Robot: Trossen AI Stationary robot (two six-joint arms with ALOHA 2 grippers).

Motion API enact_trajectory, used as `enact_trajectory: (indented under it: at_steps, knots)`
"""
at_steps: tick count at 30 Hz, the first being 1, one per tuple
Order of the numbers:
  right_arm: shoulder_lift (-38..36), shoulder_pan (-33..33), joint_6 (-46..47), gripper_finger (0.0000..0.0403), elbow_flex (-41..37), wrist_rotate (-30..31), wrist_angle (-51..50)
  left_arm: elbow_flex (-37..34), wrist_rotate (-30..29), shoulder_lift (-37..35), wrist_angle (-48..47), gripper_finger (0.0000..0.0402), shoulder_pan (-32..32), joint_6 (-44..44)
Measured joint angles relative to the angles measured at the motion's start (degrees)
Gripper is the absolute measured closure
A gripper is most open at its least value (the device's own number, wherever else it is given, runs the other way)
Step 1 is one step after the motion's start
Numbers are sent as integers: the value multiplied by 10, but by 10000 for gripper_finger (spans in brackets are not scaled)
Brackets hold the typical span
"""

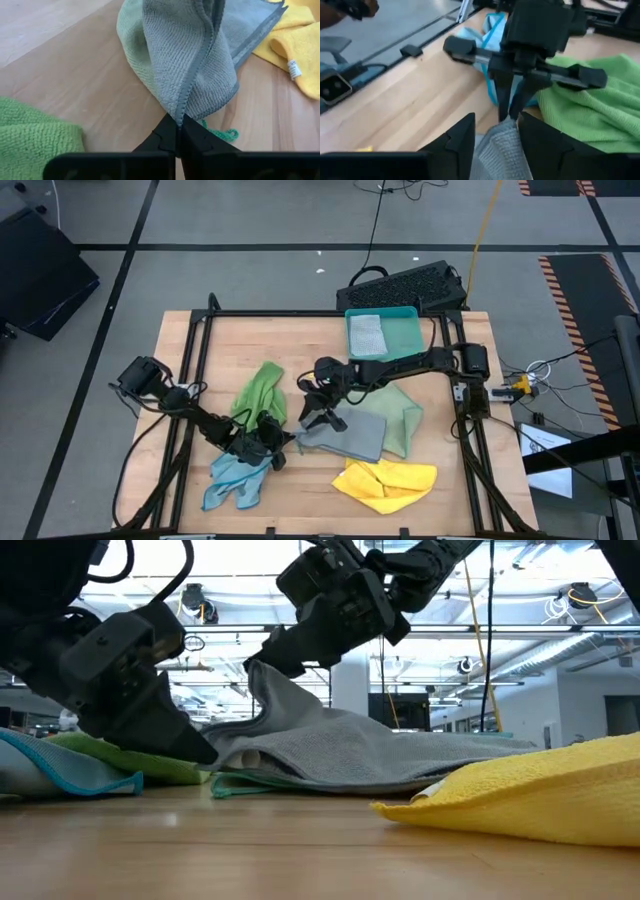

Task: Fold microfiber towels
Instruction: Fold the gray microfiber cloth

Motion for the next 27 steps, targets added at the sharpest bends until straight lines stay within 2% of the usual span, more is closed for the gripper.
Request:
enact_trajectory:
  at_steps: [5, 9, 15, 19, 24, 27]
  knots:
    - [4, 0, -24, 327, -1, 5, -13, 0, 0, 0, 3, 395, 0, 5]
    - [-4, 0, -44, 393, -1, 57, -41, 0, 0, 0, 10, 395, 0, 14]
    - [-86, 13, -85, 396, -1, 144, -145, 4, 12, -27, 14, 394, -2, 40]
    - [-151, 45, -86, 399, -1, 216, -207, 19, 13, -71, -1, 398, -1, 90]
    - [-222, 95, -31, 400, -1, 305, -237, 64, 10, -135, -47, 398, 6, 181]
    - [-265, 129, 32, 400, -1, 349, -242, 127, 19, -163, -107, 398, 13, 226]
